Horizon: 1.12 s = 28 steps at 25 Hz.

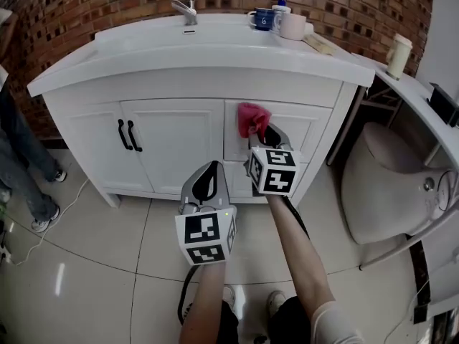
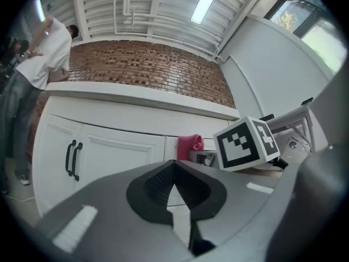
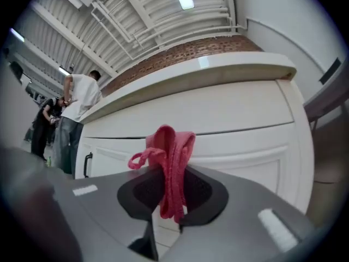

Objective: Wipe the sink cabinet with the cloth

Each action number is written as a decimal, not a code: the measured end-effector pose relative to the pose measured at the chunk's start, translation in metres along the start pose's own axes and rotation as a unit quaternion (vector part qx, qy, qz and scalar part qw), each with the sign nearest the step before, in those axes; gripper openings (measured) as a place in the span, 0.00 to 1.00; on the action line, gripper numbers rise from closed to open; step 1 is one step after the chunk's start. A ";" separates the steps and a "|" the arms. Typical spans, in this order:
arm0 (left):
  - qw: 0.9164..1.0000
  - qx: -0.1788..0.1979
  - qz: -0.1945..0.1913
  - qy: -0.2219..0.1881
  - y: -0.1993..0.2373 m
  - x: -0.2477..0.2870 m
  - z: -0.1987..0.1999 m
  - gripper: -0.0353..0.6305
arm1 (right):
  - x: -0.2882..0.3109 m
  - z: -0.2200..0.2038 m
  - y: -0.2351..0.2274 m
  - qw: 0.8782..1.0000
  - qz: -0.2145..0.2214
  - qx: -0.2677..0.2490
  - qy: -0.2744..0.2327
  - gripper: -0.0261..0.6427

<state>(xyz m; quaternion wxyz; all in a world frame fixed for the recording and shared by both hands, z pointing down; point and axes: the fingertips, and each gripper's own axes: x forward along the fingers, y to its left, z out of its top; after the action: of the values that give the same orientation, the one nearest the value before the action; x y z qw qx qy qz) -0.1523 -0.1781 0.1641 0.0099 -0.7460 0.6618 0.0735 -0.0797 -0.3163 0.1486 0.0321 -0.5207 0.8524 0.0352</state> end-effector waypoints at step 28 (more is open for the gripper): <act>0.999 -0.039 0.033 0.019 0.011 -0.002 -0.026 0.08 | -0.024 -0.045 0.050 0.996 0.083 0.012 0.022 0.13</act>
<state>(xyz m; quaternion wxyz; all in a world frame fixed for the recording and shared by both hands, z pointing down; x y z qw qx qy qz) -0.1606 -0.1805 0.1907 -0.0339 -0.7251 0.6825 0.0856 -0.1144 -0.2764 0.1971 0.0168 -0.4480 0.8937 0.0165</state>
